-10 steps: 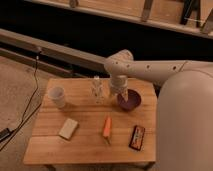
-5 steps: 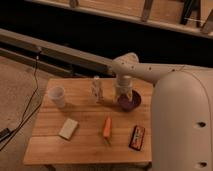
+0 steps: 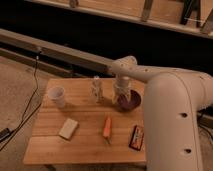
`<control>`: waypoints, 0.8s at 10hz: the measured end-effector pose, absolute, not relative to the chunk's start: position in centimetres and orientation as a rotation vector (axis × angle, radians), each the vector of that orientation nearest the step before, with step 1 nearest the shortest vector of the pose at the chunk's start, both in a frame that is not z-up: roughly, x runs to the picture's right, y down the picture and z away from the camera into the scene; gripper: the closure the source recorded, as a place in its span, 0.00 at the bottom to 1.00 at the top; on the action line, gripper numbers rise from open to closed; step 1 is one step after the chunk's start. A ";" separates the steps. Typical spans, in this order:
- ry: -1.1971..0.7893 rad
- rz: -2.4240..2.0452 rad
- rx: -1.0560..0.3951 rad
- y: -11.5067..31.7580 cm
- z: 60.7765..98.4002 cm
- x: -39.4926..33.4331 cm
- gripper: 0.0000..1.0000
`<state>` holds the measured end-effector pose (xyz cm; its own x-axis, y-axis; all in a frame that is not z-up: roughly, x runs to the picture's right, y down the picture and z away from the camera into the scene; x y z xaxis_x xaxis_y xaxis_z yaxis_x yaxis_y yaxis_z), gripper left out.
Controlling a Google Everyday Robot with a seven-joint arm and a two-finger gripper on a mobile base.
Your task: Pick up the ceramic bowl
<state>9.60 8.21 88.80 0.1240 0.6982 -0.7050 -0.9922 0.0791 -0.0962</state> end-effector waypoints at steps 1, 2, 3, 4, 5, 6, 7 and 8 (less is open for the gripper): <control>0.561 1.360 -0.660 8.3 89.2 9.4 0.35; 0.564 1.349 -0.666 8.6 89.9 9.2 0.35; 0.570 1.342 -0.669 8.8 90.3 9.2 0.35; 0.577 1.336 -0.671 9.0 90.7 9.2 0.35; 0.582 1.333 -0.671 9.1 91.0 9.2 0.41; 0.583 1.334 -0.670 9.0 91.1 9.2 0.49; 0.584 1.336 -0.670 8.9 91.2 9.2 0.62; 0.584 1.338 -0.671 8.9 91.3 9.1 0.72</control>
<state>9.13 8.87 91.25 0.1448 0.6751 -0.7234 -0.9895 0.1007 -0.1040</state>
